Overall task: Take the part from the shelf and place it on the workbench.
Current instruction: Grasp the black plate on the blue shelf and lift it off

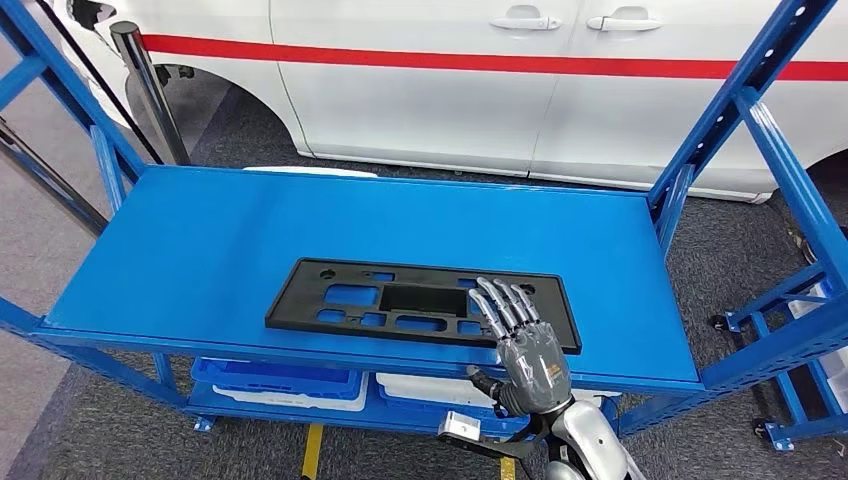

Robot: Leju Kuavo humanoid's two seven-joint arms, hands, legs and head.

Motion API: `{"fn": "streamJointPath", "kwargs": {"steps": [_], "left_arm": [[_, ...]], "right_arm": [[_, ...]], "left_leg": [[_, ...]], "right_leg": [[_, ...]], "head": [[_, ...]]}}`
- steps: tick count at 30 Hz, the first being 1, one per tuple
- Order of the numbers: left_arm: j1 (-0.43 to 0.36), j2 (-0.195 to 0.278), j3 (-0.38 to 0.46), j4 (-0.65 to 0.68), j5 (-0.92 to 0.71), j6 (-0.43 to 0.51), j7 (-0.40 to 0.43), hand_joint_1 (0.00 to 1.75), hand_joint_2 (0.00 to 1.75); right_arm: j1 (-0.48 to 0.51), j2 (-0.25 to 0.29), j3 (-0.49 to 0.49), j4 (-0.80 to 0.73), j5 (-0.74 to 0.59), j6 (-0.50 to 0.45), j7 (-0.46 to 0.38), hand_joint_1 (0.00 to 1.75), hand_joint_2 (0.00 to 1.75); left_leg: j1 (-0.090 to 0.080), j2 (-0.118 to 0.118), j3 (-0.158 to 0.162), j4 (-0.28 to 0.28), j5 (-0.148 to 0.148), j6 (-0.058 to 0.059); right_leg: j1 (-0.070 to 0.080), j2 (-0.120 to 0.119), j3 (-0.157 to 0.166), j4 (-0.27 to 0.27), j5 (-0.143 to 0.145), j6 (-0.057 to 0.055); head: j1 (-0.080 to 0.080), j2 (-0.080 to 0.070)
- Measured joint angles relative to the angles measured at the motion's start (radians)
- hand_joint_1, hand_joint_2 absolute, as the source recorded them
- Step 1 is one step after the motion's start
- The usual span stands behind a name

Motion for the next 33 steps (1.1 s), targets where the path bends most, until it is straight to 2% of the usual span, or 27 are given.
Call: {"fn": "streamJointPath", "kwargs": {"steps": [1, 3, 4, 5, 6, 8, 9, 10, 12, 14, 15, 16, 18, 19, 20, 21, 22, 23, 25, 26, 29, 30, 31, 33], "left_arm": [[-0.001, 0.0, 0.0, 0.0, -0.003, 0.0, 0.001, 0.0, 0.0], [-0.003, -0.002, 0.0, 0.0, -0.009, -0.002, 0.003, 0.0, 0.0], [-0.004, -0.002, -0.001, 0.0, -0.012, -0.003, 0.005, 0.0, 0.0], [-0.004, -0.002, -0.001, 0.0, -0.014, -0.005, 0.006, 0.0, 0.0], [-0.004, -0.002, -0.001, 0.0, -0.016, -0.006, 0.008, 0.0, 0.0], [-0.005, -0.003, -0.002, 0.0, -0.019, -0.008, 0.01, 0.0, 0.0], [-0.006, -0.004, -0.003, 0.0, -0.021, -0.008, 0.01, 0.0, 0.0], [-0.007, -0.004, -0.004, 0.0, -0.023, -0.009, 0.011, 0.0, 0.0], [-0.01, -0.005, -0.006, 0.0, -0.027, -0.01, 0.012, 0.0, 0.0], [-0.012, -0.006, -0.008, 0.0, -0.028, -0.012, 0.013, 0.0, 0.0], [-0.013, -0.006, -0.008, 0.0, -0.029, -0.013, 0.014, 0.0, 0.0], [-0.014, -0.007, -0.008, 0.0, -0.029, -0.013, 0.014, 0.0, 0.0], [-0.014, -0.007, -0.008, 0.0, -0.03, -0.014, 0.014, 0.0, 0.0], [-0.013, -0.007, -0.008, 0.0, -0.03, -0.014, 0.014, 0.0, 0.0], [-0.013, -0.007, -0.008, 0.0, -0.03, -0.014, 0.014, 0.0, 0.0], [-0.012, -0.007, -0.008, 0.0, -0.031, -0.015, 0.014, 0.0, 0.0], [-0.012, -0.007, -0.008, 0.0, -0.031, -0.015, 0.014, 0.0, 0.0], [-0.012, -0.006, -0.008, 0.0, -0.031, -0.015, 0.014, 0.0, 0.0], [-0.014, -0.006, -0.008, 0.0, -0.035, -0.015, 0.015, 0.0, 0.0], [-0.015, -0.007, -0.008, 0.0, -0.036, -0.015, 0.015, 0.0, 0.0], [-0.014, -0.006, -0.007, 0.0, -0.041, -0.016, 0.017, 0.0, 0.0], [-0.014, -0.007, -0.007, 0.0, -0.043, -0.017, 0.017, 0.0, 0.0], [-0.014, -0.007, -0.007, 0.0, -0.045, -0.017, 0.018, 0.0, 0.0], [-0.016, -0.007, -0.007, 0.0, -0.049, -0.019, 0.019, 0.0, 0.0]], "right_arm": [[-0.007, 0.0, 0.001, 0.002, 0.006, 0.001, 0.006, 0.0, 1.75], [-0.02, 0.0, 0.002, 0.012, 0.024, 0.003, 0.02, 0.0, 1.75], [-0.025, 0.0, 0.002, 0.02, 0.033, 0.003, 0.027, 0.0, 1.75], [-0.03, 0.0, 0.003, 0.028, 0.042, 0.003, 0.034, 0.0, 1.75], [-0.036, 0.0, 0.003, 0.036, 0.05, 0.003, 0.039, 0.0, 1.75], [-0.053, -0.001, 0.002, 0.049, 0.06, 0.003, 0.049, 0.0, 1.75], [-0.064, -0.002, 0.002, 0.055, 0.066, 0.003, 0.054, 0.0, 1.75], [-0.075, -0.003, 0.002, 0.061, 0.073, 0.003, 0.06, 0.0, 1.75], [-0.092, -0.005, 0.0, 0.074, 0.086, 0.005, 0.073, 0.0, 1.75], [-0.106, -0.008, -0.004, 0.089, 0.092, 0.01, 0.084, 0.0, 1.75], [-0.113, -0.009, -0.006, 0.098, 0.094, 0.013, 0.087, 0.0, 1.75], [-0.121, -0.011, -0.008, 0.106, 0.094, 0.017, 0.089, 0.0, 1.75], [-0.131, -0.013, -0.01, 0.126, 0.095, 0.025, 0.091, 0.0, 1.75], [-0.133, -0.015, -0.012, 0.136, 0.095, 0.027, 0.091, 0.0, 1.75], [-0.134, -0.017, -0.013, 0.147, 0.096, 0.029, 0.092, 0.0, 1.75], [-0.135, -0.019, -0.015, 0.156, 0.097, 0.031, 0.094, 0.0, 1.75], [-0.136, -0.02, -0.018, 0.164, 0.097, 0.034, 0.096, 0.0, 1.75], [-0.139, -0.022, -0.021, 0.172, 0.098, 0.038, 0.098, 0.0, 1.75], [-0.148, -0.025, -0.026, 0.187, 0.098, 0.047, 0.103, 0.0, 1.75], [-0.153, -0.027, -0.028, 0.195, 0.099, 0.053, 0.106, 0.0, 1.75], [-0.162, -0.032, -0.033, 0.222, 0.105, 0.064, 0.112, 0.0, 1.75], [-0.165, -0.034, -0.035, 0.23, 0.107, 0.065, 0.115, 0.0, 1.75], [-0.168, -0.036, -0.036, 0.239, 0.11, 0.066, 0.118, 0.0, 1.75], [-0.175, -0.038, -0.04, 0.26, 0.115, 0.066, 0.125, 0.0, 1.75]], "left_leg": [[0.002, 0.001, 0.004, -0.007, 0.003, 0.006], [-0.001, 0.002, 0.005, -0.009, 0.004, 0.012], [-0.002, 0.003, 0.005, -0.008, 0.003, 0.014], [-0.003, 0.002, 0.005, -0.006, 0.002, 0.015], [-0.004, 0.002, 0.007, -0.005, 0.0, 0.015], [-0.006, 0.0, 0.011, 0.0, -0.006, 0.013], [-0.008, 0.0, 0.011, 0.003, -0.009, 0.01], [-0.01, -0.001, 0.011, 0.005, -0.012, 0.006], [-0.013, -0.001, 0.009, 0.007, -0.014, -0.003], [-0.012, -0.001, 0.01, 0.009, -0.018, -0.012], [-0.012, -0.001, 0.004, 0.025, -0.031, -0.018], [-0.01, -0.001, -0.011, 0.059, -0.053, -0.024], [-0.004, 0.0, -0.069, 0.181, -0.114, -0.035], [-0.002, 0.0, -0.101, 0.242, -0.135, -0.039], [0.001, 0.0, -0.121, 0.279, -0.139, -0.041], [0.002, 0.0, -0.125, 0.279, -0.124, -0.043], [0.003, 0.0, -0.11, 0.238, -0.091, -0.043], [0.004, 0.0, -0.079, 0.167, -0.049, -0.041], [0.001, -0.001, -0.023, 0.043, -0.001, -0.033], [-0.001, -0.002, -0.009, 0.012, 0.006, -0.029], [-0.002, -0.003, -0.005, -0.003, 0.007, -0.011], [-0.001, -0.002, -0.002, -0.009, 0.01, -0.003], [0.001, -0.002, 0.0, -0.014, 0.014, 0.004], [-0.001, -0.001, 0.002, -0.018, 0.016, 0.012]], "right_leg": [[0.0, -0.001, -0.017, 0.038, -0.023, 0.002], [0.0, -0.001, -0.079, 0.164, -0.082, 0.004], [0.0, -0.002, -0.108, 0.22, -0.099, 0.005], [-0.001, -0.002, -0.125, 0.249, -0.099, 0.005], [-0.001, -0.002, -0.123, 0.237, -0.078, 0.003], [0.001, -0.002, -0.07, 0.117, -0.006, -0.004], [0.004, -0.003, -0.04, 0.051, 0.019, -0.008], [0.006, -0.003, -0.019, 0.005, 0.033, -0.012], [0.01, -0.002, -0.008, -0.022, 0.034, -0.017], [0.006, -0.001, -0.005, -0.027, 0.037, -0.024], [0.003, -0.002, -0.003, -0.031, 0.038, -0.029], [-0.001, -0.003, -0.001, -0.035, 0.04, -0.033], [-0.002, -0.004, 0.001, -0.037, 0.041, -0.037], [-0.002, -0.005, 0.001, -0.037, 0.04, -0.037], [-0.002, -0.005, 0.001, -0.037, 0.04, -0.037], [-0.003, -0.005, 0.002, -0.037, 0.039, -0.037], [-0.003, -0.004, 0.003, -0.037, 0.038, -0.036], [-0.004, -0.003, 0.006, -0.036, 0.037, -0.034], [-0.001, -0.001, 0.008, -0.036, 0.034, -0.026], [0.0, -0.001, 0.008, -0.036, 0.034, -0.02], [-0.001, 0.0, 0.008, -0.039, 0.035, -0.002], [-0.002, -0.001, 0.005, -0.03, 0.027, 0.003], [-0.002, -0.001, -0.007, -0.004, 0.009, 0.007], [-0.003, -0.002, -0.061, 0.109, -0.05, 0.012]], "head": [[0.0, 0.0], [0.0, 0.0], [0.0, 0.0], [0.0, 0.0], [0.0, 0.0], [0.0, 0.0], [0.0, 0.0], [0.0, 0.0], [0.0, 0.0], [0.0, 0.0], [-0.001, 0.0], [-0.001, 0.0], [-0.002, 0.0], [-0.002, 0.0], [-0.002, 0.0], [-0.002, 0.0], [-0.002, 0.0], [-0.002, 0.0], [-0.002, 0.0], [-0.001, 0.0], [-0.001, 0.0], [-0.001, 0.0], [-0.001, 0.0], [0.0, 0.0]]}}
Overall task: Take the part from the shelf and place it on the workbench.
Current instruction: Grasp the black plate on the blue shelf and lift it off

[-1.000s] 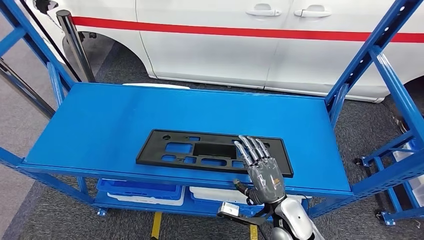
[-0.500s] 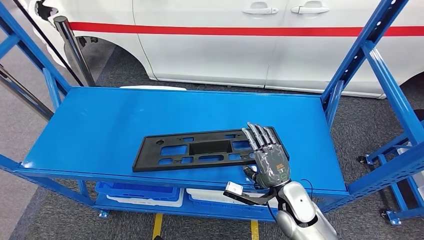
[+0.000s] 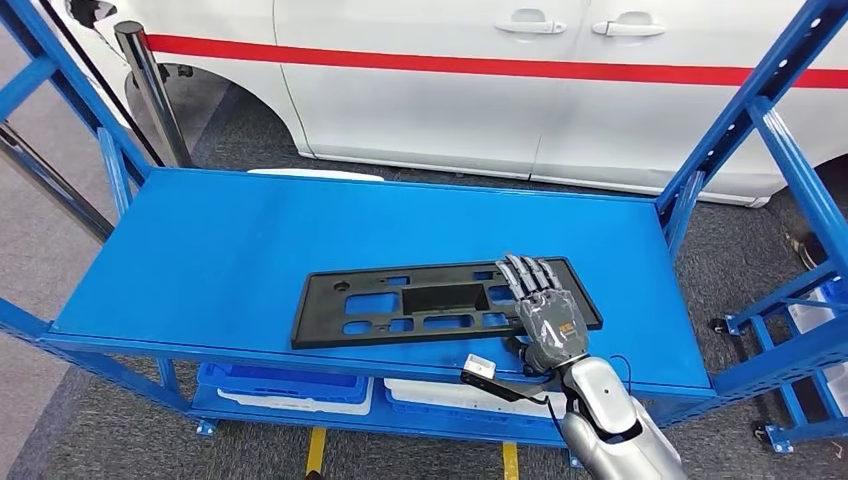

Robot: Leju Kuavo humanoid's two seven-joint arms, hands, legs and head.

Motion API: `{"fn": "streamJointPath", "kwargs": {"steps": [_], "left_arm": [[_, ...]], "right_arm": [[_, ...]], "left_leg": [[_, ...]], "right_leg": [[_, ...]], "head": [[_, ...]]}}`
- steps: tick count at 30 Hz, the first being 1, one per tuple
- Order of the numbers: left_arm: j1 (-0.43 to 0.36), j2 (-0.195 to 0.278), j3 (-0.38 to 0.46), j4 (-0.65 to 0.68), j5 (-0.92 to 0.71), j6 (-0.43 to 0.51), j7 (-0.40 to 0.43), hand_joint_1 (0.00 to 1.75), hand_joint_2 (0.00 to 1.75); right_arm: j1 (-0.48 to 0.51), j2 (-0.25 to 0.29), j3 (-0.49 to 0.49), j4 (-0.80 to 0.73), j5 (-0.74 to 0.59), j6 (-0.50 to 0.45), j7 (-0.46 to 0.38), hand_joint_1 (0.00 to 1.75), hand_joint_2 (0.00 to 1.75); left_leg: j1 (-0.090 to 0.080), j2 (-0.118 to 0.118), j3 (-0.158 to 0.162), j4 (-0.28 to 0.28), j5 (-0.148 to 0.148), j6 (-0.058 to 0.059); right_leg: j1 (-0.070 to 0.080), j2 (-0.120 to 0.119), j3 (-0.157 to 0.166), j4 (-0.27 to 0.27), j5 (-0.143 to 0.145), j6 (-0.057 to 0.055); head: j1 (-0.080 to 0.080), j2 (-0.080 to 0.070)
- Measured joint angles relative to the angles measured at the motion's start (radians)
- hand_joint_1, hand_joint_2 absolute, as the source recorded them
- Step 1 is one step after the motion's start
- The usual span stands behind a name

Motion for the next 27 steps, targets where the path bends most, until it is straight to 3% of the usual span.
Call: {"fn": "streamJointPath", "kwargs": {"steps": [2, 3, 4, 5, 7, 9, 12, 14, 16, 17, 18, 19, 22, 24, 27], "left_arm": [[0.0, 0.0, 0.0, 0.0, -0.003, -0.001, 0.003, 0.0, 0.0], [0.001, 0.0, 0.0, 0.0, -0.005, -0.001, 0.005, 0.0, 0.0], [0.001, 0.0, 0.0, 0.0, -0.007, -0.001, 0.006, 0.0, 0.0], [0.001, 0.0, 0.0, 0.0, -0.01, -0.001, 0.007, 0.0, 0.0], [-0.001, -0.001, 0.0, 0.0, -0.015, -0.002, 0.009, 0.0, 0.0], [-0.002, -0.001, 0.0, 0.0, -0.019, -0.002, 0.011, 0.0, 0.0], [-0.003, -0.001, 0.0, 0.0, -0.023, -0.002, 0.013, 0.0, 0.0], [-0.004, -0.001, 0.0, 0.0, -0.026, -0.001, 0.014, 0.0, 0.0], [-0.004, -0.001, 0.0, 0.0, -0.03, -0.001, 0.014, 0.0, 0.0], [-0.003, -0.001, 0.0, 0.0, -0.032, -0.001, 0.015, 0.0, 0.0], [-0.002, -0.001, 0.0, 0.0, -0.033, -0.001, 0.016, 0.0, 0.0], [-0.001, 0.0, 0.0, 0.0, -0.035, -0.001, 0.016, 0.0, 0.0], [-0.003, 0.0, 0.0, 0.0, -0.044, -0.001, 0.018, 0.0, 0.0], [-0.006, 0.0, 0.0, 0.0, -0.05, -0.002, 0.021, 0.0, 0.0], [-0.009, 0.0, 0.0, 0.0, -0.059, -0.004, 0.026, 0.0, 0.0]], "right_arm": [[-0.003, 0.0, -0.005, 0.024, 0.005, -0.006, 0.005, 0.0, 1.75], [-0.005, 0.0, -0.008, 0.034, 0.008, -0.011, 0.007, 0.0, 1.75], [-0.009, 0.0, -0.011, 0.044, 0.011, -0.016, 0.008, 0.0, 1.75], [-0.014, 0.0, -0.013, 0.052, 0.015, -0.021, 0.01, 0.0, 1.75], [-0.027, 0.0, -0.017, 0.068, 0.025, -0.029, 0.016, 0.0, 1.75], [-0.036, 0.001, -0.023, 0.084, 0.039, -0.044, 0.023, 0.0, 1.75], [-0.041, 0.003, -0.033, 0.104, 0.059, -0.072, 0.032, 0.0, 1.75], [-0.044, 0.005, -0.037, 0.115, 0.071, -0.09, 0.037, 0.0, 1.75], [-0.045, 0.008, -0.04, 0.128, 0.086, -0.108, 0.039, 0.0, 1.75], [-0.045, 0.009, -0.041, 0.134, 0.093, -0.117, 0.04, 0.0, 1.75], [-0.045, 0.011, -0.043, 0.141, 0.101, -0.126, 0.04, 0.0, 1.75], [-0.045, 0.013, -0.044, 0.148, 0.105, -0.136, 0.038, 0.0, 1.75], [-0.05, 0.021, -0.054, 0.169, 0.102, -0.155, 0.014, 0.0, 1.75], [-0.059, 0.026, -0.06, 0.187, 0.088, -0.153, -0.018, 0.0, 1.75], [-0.074, 0.03, -0.061, 0.216, 0.073, -0.136, -0.063, 0.0, 1.75]], "left_leg": [[-0.003, 0.0, 0.0, 0.002, -0.002, 0.004], [-0.004, 0.0, 0.001, 0.004, -0.004, 0.004], [-0.005, 0.0, 0.002, 0.006, -0.006, 0.004], [-0.006, -0.001, 0.005, 0.009, -0.008, 0.003], [-0.008, -0.002, 0.006, 0.016, -0.015, -0.002], [-0.01, -0.002, 0.005, 0.019, -0.018, -0.011], [-0.01, -0.002, 0.004, 0.025, -0.027, -0.026], [-0.009, -0.002, -0.024, 0.091, -0.071, -0.036], [-0.004, -0.002, -0.083, 0.22, -0.135, -0.045], [-0.001, -0.001, -0.108, 0.275, -0.153, -0.048], [0.002, -0.001, -0.119, 0.296, -0.152, -0.051], [0.005, -0.001, -0.11, 0.278, -0.13, -0.053], [0.01, -0.001, -0.014, 0.08, -0.037, -0.054], [0.007, -0.002, 0.014, 0.014, -0.024, -0.046], [0.005, -0.002, 0.017, 0.004, -0.016, -0.024]], "right_leg": [[0.0, 0.0, -0.058, 0.116, -0.038, 0.003], [0.0, 0.0, -0.066, 0.129, -0.031, 0.003], [0.0, 0.0, -0.055, 0.103, -0.005, 0.001], [0.001, 0.0, -0.025, 0.041, 0.033, -0.003], [0.005, -0.001, 0.037, -0.088, 0.081, -0.013], [0.012, -0.001, 0.061, -0.138, 0.087, -0.022], [0.008, -0.002, 0.065, -0.148, 0.092, -0.035], [0.0, -0.004, 0.069, -0.156, 0.097, -0.045], [0.0, -0.006, 0.067, -0.156, 0.097, -0.049], [0.0, -0.006, 0.067, -0.156, 0.097, -0.049], [-0.001, -0.006, 0.067, -0.155, 0.097, -0.048], [-0.002, -0.006, 0.068, -0.155, 0.097, -0.048], [-0.003, -0.003, 0.072, -0.153, 0.095, -0.038], [0.0, 0.0, 0.072, -0.154, 0.097, -0.025], [0.0, 0.004, 0.073, -0.157, 0.099, -0.005]], "head": [[0.0, 0.0], [0.0, 0.0], [0.0, 0.0], [0.0, 0.0], [0.0, 0.0], [0.0, 0.0], [-0.001, 0.0], [-0.002, 0.0], [-0.002, 0.0], [-0.002, 0.0], [-0.002, 0.0], [-0.002, 0.0], [-0.002, 0.0], [-0.001, 0.0], [-0.001, 0.0]]}}
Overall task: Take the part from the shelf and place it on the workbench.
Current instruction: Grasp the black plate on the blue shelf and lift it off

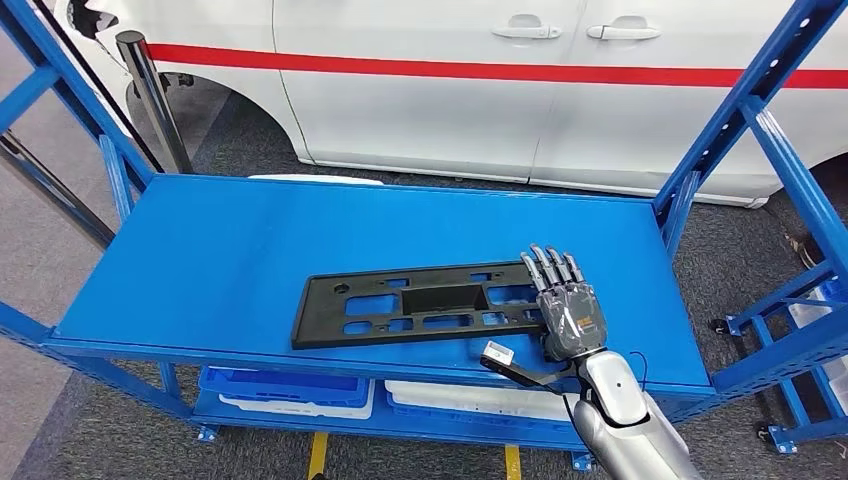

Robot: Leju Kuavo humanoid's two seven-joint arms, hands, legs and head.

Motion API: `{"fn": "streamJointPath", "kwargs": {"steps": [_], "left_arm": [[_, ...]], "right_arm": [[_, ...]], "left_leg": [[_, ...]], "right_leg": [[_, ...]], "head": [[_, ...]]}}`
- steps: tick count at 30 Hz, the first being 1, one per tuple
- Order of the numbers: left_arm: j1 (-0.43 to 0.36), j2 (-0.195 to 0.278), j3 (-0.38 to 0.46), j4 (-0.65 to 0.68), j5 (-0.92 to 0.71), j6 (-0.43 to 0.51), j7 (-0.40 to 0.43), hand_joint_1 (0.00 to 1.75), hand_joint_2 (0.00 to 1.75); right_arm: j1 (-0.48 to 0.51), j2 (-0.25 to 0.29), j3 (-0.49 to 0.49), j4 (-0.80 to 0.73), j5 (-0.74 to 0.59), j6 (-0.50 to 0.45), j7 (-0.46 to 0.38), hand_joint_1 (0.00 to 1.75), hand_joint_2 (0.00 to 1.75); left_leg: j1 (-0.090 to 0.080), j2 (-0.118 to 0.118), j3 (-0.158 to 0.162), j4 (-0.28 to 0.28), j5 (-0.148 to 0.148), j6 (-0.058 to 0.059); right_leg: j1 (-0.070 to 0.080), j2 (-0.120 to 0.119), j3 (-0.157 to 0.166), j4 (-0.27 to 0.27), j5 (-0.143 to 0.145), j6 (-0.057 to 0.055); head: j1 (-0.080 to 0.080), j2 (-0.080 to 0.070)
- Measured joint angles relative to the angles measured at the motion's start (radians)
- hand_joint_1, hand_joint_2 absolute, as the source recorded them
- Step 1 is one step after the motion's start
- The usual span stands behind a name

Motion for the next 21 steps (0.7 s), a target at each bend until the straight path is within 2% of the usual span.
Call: {"fn": "streamJointPath", "kwargs": {"steps": [2, 4, 5, 6, 7, 8, 10, 11, 12, 13, 15, 16, 18, 20, 21], "left_arm": [[-0.003, 0.0, 0.0, 0.0, -0.006, -0.001, 0.003, 0.0, 0.0], [-0.005, 0.0, 0.0, 0.0, -0.01, -0.002, 0.005, 0.0, 0.0], [-0.005, 0.0, 0.0, 0.0, -0.012, -0.002, 0.006, 0.0, 0.0], [-0.005, 0.0, 0.0, 0.0, -0.013, -0.002, 0.006, 0.0, 0.0], [-0.006, 0.0, 0.0, 0.0, -0.013, -0.003, 0.007, 0.0, 0.0], [-0.006, 0.0, 0.0, 0.0, -0.013, -0.003, 0.007, 0.0, 0.0], [-0.007, 0.0, 0.0, 0.0, -0.014, -0.003, 0.008, 0.0, 0.0], [-0.008, 0.0, 0.0, 0.0, -0.014, -0.003, 0.008, 0.0, 0.0], [-0.009, 0.0, 0.0, 0.0, -0.014, -0.003, 0.008, 0.0, 0.0], [-0.009, 0.0, 0.0, 0.0, -0.014, -0.003, 0.008, 0.0, 0.0], [-0.009, 0.0, 0.0, 0.0, -0.014, -0.003, 0.008, 0.0, 0.0], [-0.008, 0.0, 0.0, 0.0, -0.014, -0.003, 0.008, 0.0, 0.0], [-0.007, 0.0, 0.001, 0.0, -0.015, -0.002, 0.008, 0.0, 0.0], [-0.005, 0.0, 0.003, 0.0, -0.016, -0.002, 0.008, 0.0, 0.0], [-0.004, 0.001, 0.005, 0.0, -0.017, -0.002, 0.008, 0.0, 0.0]], "right_arm": [[-0.014, 0.003, 0.0, 0.023, -0.004, 0.014, -0.02, 0.0, 1.75], [-0.03, 0.007, 0.0, 0.053, -0.009, 0.023, -0.032, 0.0, 1.75], [-0.037, 0.01, 0.0, 0.068, -0.012, 0.025, -0.036, 0.0, 1.75], [-0.044, 0.012, 0.0, 0.083, -0.016, 0.026, -0.039, 0.0, 1.75], [-0.051, 0.015, 0.0, 0.095, -0.021, 0.027, -0.041, 0.0, 1.75], [-0.059, 0.017, 0.0, 0.107, -0.026, 0.028, -0.044, 0.0, 1.75], [-0.075, 0.019, 0.0, 0.126, -0.038, 0.031, -0.048, 0.0, 1.75], [-0.082, 0.021, 0.0, 0.133, -0.044, 0.034, -0.05, 0.0, 1.75], [-0.087, 0.022, 0.0, 0.14, -0.048, 0.037, -0.052, 0.0, 1.75], [-0.091, 0.024, 0.001, 0.147, -0.052, 0.039, -0.053, 0.0, 1.75], [-0.097, 0.026, 0.001, 0.16, -0.058, 0.04, -0.055, 0.0, 1.75], [-0.101, 0.026, 0.001, 0.165, -0.06, 0.04, -0.055, 0.0, 1.75], [-0.106, 0.027, 0.001, 0.176, -0.061, 0.036, -0.054, 0.0, 1.75], [-0.109, 0.027, 0.001, 0.189, -0.061, 0.026, -0.054, 0.0, 1.75], [-0.109, 0.027, 0.0, 0.195, -0.061, 0.021, -0.055, 0.01, 1.75]], "left_leg": [[0.003, 0.003, 0.004, -0.009, 0.01, 0.015], [0.002, 0.006, 0.001, -0.011, 0.013, 0.022], [0.0, 0.007, 0.0, -0.01, 0.013, 0.023], [-0.001, 0.009, 0.0, -0.01, 0.013, 0.023], [-0.001, 0.009, 0.001, -0.01, 0.013, 0.023], [-0.001, 0.009, 0.003, -0.009, 0.012, 0.022], [-0.003, 0.01, 0.004, -0.005, 0.009, 0.016], [-0.004, 0.01, 0.004, -0.003, 0.007, 0.012], [-0.006, 0.01, 0.004, -0.002, 0.005, 0.007], [-0.007, 0.009, 0.004, -0.002, 0.005, 0.001], [-0.005, 0.009, 0.004, -0.001, 0.004, -0.011], [-0.004, 0.008, -0.002, 0.013, -0.007, -0.017], [-0.001, 0.007, -0.039, 0.096, -0.061, -0.027], [0.002, 0.007, -0.099, 0.228, -0.125, -0.036], [0.003, 0.007, -0.117, 0.27, -0.136, -0.039]], "right_leg": [[-0.001, -0.001, -0.024, 0.053, -0.037, 0.007], [-0.001, -0.002, -0.084, 0.184, -0.106, 0.01], [-0.001, -0.002, -0.113, 0.245, -0.129, 0.012], [-0.001, -0.002, -0.13, 0.282, -0.135, 0.012], [-0.001, -0.003, -0.126, 0.275, -0.12, 0.011], [-0.001, -0.003, -0.102, 0.227, -0.089, 0.009], [0.002, -0.003, -0.029, 0.082, -0.026, 0.001], [0.004, -0.003, -0.003, 0.028, -0.01, -0.004], [0.007, -0.003, 0.01, 0.001, -0.005, -0.008], [0.011, -0.004, 0.01, -0.003, -0.007, -0.012], [0.008, -0.006, 0.011, -0.008, -0.002, -0.023], [0.005, -0.008, 0.012, -0.012, 0.002, -0.03], [0.0, -0.012, 0.011, -0.017, 0.008, -0.04], [0.0, -0.014, 0.007, -0.017, 0.009, -0.043], [0.0, -0.015, 0.006, -0.017, 0.01, -0.043]], "head": [[0.001, 0.0], [0.001, 0.0], [0.001, 0.0], [0.001, 0.0], [0.001, 0.0], [0.001, 0.0], [0.001, 0.0], [0.001, 0.0], [0.0, 0.0], [0.0, 0.0], [0.0, 0.0], [0.0, 0.0], [-0.002, 0.0], [-0.003, 0.0], [-0.003, 0.0]]}}
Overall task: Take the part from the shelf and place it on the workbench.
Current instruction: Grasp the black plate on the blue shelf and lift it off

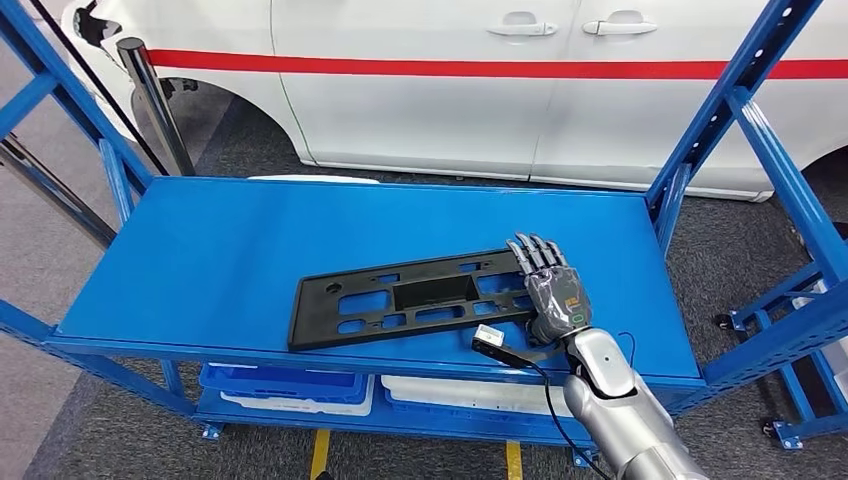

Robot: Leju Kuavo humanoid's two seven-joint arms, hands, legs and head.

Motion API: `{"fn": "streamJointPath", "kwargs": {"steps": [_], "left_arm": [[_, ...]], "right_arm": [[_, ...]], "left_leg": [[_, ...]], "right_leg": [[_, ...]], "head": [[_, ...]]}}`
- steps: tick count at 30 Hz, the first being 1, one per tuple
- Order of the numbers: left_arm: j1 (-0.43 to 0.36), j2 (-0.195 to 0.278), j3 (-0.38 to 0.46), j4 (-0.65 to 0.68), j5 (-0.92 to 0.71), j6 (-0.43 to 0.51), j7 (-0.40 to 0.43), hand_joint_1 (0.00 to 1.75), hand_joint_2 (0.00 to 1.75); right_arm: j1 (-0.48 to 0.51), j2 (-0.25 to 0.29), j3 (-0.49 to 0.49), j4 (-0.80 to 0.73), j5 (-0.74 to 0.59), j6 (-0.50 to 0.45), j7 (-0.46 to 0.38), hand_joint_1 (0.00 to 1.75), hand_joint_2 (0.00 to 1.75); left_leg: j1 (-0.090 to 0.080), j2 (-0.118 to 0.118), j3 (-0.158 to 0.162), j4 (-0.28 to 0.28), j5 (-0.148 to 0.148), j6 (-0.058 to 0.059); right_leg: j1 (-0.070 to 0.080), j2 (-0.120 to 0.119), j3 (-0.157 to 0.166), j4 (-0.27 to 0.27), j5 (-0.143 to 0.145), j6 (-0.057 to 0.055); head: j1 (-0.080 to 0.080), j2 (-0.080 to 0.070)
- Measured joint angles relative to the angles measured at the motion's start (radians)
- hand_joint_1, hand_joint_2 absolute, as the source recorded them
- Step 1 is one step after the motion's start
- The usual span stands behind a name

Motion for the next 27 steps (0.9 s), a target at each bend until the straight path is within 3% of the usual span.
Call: {"fn": "streamJointPath", "kwargs": {"steps": [1, 2, 4, 6, 9, 13, 15, 16, 18, 19, 20, 22, 23, 25, 27], "left_arm": [[0.002, 0.001, 0.002, 0.0, -0.001, 0.0, 0.0, 0.0, 0.0], [0.003, 0.001, 0.004, 0.0, -0.002, 0.0, 0.0, 0.0, 0.0], [0.002, 0.003, 0.005, 0.0, -0.007, 0.0, 0.0, 0.0, 0.0], [0.002, 0.004, 0.006, 0.0, -0.011, 0.0, 0.0, 0.0, 0.0], [0.002, 0.005, 0.007, 0.0, -0.014, 0.0, 0.0, 0.0, 0.0], [0.002, 0.005, 0.007, 0.0, -0.015, 0.0, 0.0, 0.0, 0.0], [0.002, 0.005, 0.007, 0.0, -0.016, 0.0, 0.0, 0.0, 0.0], [0.001, 0.005, 0.007, 0.0, -0.017, 0.0, 0.0, 0.0, 0.0], [0.001, 0.006, 0.008, 0.0, -0.02, 0.002, 0.0, 0.0, 0.0], [0.001, 0.006, 0.008, 0.0, -0.022, 0.002, 0.0, 0.0, 0.0], [0.001, 0.006, 0.009, 0.0, -0.025, 0.002, 0.001, 0.0, 0.0], [0.001, 0.006, 0.01, 0.0, -0.027, 0.002, 0.001, 0.0, 0.0], [0.001, 0.006, 0.01, 0.0, -0.028, 0.002, 0.001, 0.0, 0.0], [0.0, 0.005, 0.011, 0.0, -0.03, 0.004, 0.001, 0.0, 0.0], [0.0, 0.006, 0.014, 0.0, -0.032, 0.005, 0.001, 0.0, 0.0]], "right_arm": [[-0.001, 0.0, -0.001, 0.006, 0.0, -0.005, -0.001, 0.34, 1.75], [-0.001, -0.001, -0.002, 0.011, 0.0, -0.008, -0.003, 0.67, 1.75], [-0.003, -0.006, -0.006, 0.019, -0.001, -0.015, -0.012, 1.52, 1.75], [-0.003, -0.013, -0.011, 0.025, -0.005, -0.021, -0.026, 1.73, 1.75], [-0.001, -0.021, -0.014, 0.032, -0.01, -0.025, -0.038, 1.75, 1.75], [0.0, -0.021, -0.014, 0.033, -0.01, -0.026, -0.04, 1.75, 1.75], [0.002, -0.025, -0.015, 0.035, -0.008, -0.027, -0.043, 1.75, 1.75], [0.003, -0.029, -0.015, 0.036, -0.007, -0.028, -0.044, 1.75, 1.75], [0.009, -0.037, -0.017, 0.042, -0.004, -0.031, -0.048, 1.75, 1.75], [0.011, -0.039, -0.017, 0.044, -0.003, -0.032, -0.05, 1.75, 1.75], [0.013, -0.039, -0.018, 0.045, -0.004, -0.033, -0.054, 1.75, 1.75], [0.012, -0.041, -0.021, 0.044, -0.005, -0.036, -0.059, 1.75, 1.75], [0.013, -0.042, -0.022, 0.043, -0.007, -0.038, -0.061, 1.75, 1.75], [0.017, -0.043, -0.024, 0.035, -0.011, -0.047, -0.063, 1.75, 1.75], [0.024, -0.043, -0.026, 0.019, -0.016, -0.061, -0.062, 1.75, 1.75]], "left_leg": [[0.002, 0.0, -0.001, 0.005, 0.008, -0.002], [0.004, 0.0, 0.02, -0.032, 0.035, -0.004], [0.008, 0.001, 0.092, -0.174, 0.097, -0.005], [0.007, -0.002, 0.134, -0.264, 0.123, 0.004], [0.002, -0.005, 0.133, -0.271, 0.123, 0.022], [0.001, -0.005, 0.132, -0.27, 0.123, 0.025], [0.001, -0.004, 0.133, -0.273, 0.128, 0.034], [0.001, -0.003, 0.133, -0.276, 0.133, 0.042], [-0.001, 0.001, 0.129, -0.279, 0.142, 0.058], [-0.005, 0.002, 0.127, -0.279, 0.142, 0.06], [-0.009, 0.002, 0.128, -0.278, 0.141, 0.062], [-0.014, 0.001, 0.133, -0.277, 0.136, 0.059], [-0.015, 0.0, 0.135, -0.276, 0.134, 0.055], [-0.014, -0.001, 0.136, -0.277, 0.132, 0.044], [-0.013, -0.001, 0.135, -0.273, 0.124, 0.034]], "right_leg": [[-0.001, 0.0, 0.0, 0.0, 0.0, 0.001], [-0.002, 0.0, 0.001, 0.001, 0.001, 0.003], [-0.004, 0.001, 0.001, 0.004, 0.001, 0.012], [-0.001, 0.003, 0.0, 0.007, 0.001, 0.027], [0.0, 0.006, 0.0, 0.003, 0.004, 0.042], [-0.001, 0.006, 0.001, 0.002, 0.005, 0.045], [-0.003, 0.006, -0.002, 0.007, 0.0, 0.05], [-0.004, 0.006, -0.009, 0.021, -0.011, 0.054], [-0.004, 0.007, -0.071, 0.156, -0.077, 0.058], [-0.002, 0.007, -0.089, 0.195, -0.086, 0.055], [0.002, 0.007, -0.09, 0.199, -0.078, 0.05], [0.01, 0.007, -0.028, 0.07, -0.018, 0.033], [0.014, 0.007, -0.008, 0.026, -0.006, 0.027], [0.021, 0.006, 0.0, 0.008, -0.005, 0.021], [0.016, 0.004, 0.005, -0.001, -0.002, 0.011]], "head": [[0.0, 0.0], [0.0, 0.0], [0.0, 0.0], [0.002, 0.0], [0.003, 0.0], [0.003, 0.0], [0.003, 0.0], [0.003, 0.0], [0.003, 0.0], [0.004, 0.0], [0.003, 0.0], [0.003, 0.0], [0.003, 0.0], [0.003, 0.0], [0.003, 0.0]]}}
